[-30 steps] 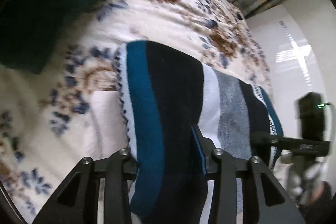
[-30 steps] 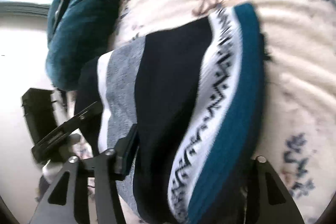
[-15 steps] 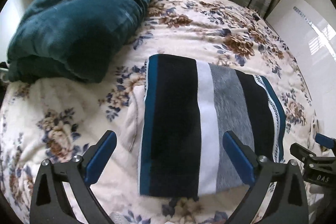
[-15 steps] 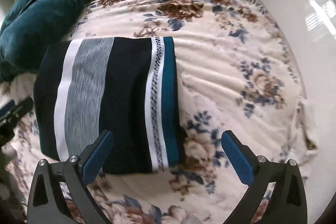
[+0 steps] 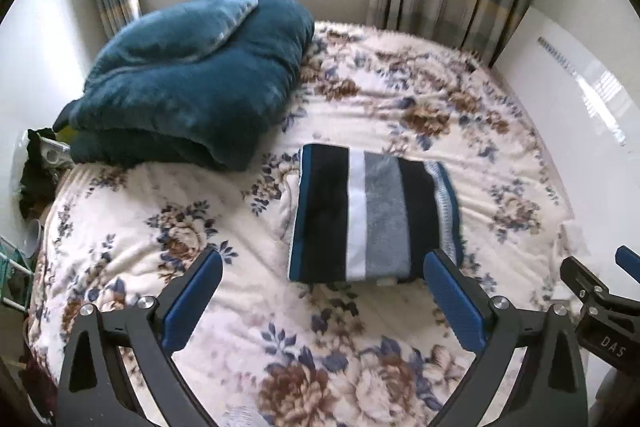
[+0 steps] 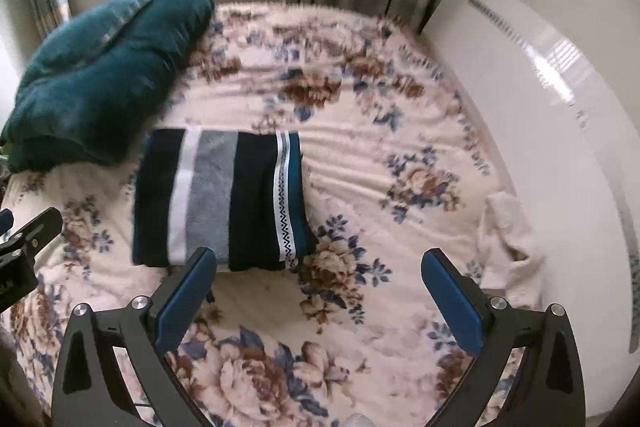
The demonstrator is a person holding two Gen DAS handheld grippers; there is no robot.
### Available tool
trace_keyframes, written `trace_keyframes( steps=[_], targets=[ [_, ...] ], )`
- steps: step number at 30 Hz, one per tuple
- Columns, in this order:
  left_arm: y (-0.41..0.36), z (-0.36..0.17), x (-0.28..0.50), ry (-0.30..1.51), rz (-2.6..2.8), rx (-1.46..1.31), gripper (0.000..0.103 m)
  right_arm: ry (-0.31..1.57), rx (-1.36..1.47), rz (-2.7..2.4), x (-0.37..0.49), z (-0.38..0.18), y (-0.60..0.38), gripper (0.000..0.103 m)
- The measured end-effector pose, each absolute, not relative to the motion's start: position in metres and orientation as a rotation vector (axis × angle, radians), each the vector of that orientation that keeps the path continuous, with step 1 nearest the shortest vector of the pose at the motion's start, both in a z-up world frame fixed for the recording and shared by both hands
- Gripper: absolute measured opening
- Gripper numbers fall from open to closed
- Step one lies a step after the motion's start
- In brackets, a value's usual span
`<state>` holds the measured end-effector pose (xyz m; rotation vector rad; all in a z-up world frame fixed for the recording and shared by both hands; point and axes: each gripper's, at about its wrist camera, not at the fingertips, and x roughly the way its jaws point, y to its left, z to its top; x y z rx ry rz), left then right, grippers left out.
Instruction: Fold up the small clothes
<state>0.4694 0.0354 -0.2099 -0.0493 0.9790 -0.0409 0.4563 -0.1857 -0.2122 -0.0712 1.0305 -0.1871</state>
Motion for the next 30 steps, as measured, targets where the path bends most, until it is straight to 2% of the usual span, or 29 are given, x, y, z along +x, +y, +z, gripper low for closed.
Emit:
trace_keyframes(
  steps=[6, 12, 20, 30],
  targets=[
    [0.032, -0.13, 0.395, 0.886, -0.047, -0.033, 0.103, 0.915, -0.08, -0.163, 0.38, -0.117, -0.175, 0.103],
    [0.034, -0.077, 0.335, 0.825, -0.043, -0.037, 0.103, 0.816, -0.076, -0.16, 0.31, -0.043, -0.169, 0.103],
    [0.037, -0.036, 0.282, 0.766, -0.032, -0.029, 0.103, 0.744, -0.052, -0.125, 0.236, 0.015, -0.162, 0.103],
    [0.031, -0.019, 0.247, 0.739, -0.047, -0.035, 0.103, 0.706, -0.019, -0.123, 0.18, 0.045, -0.166, 0.103]
  ],
)
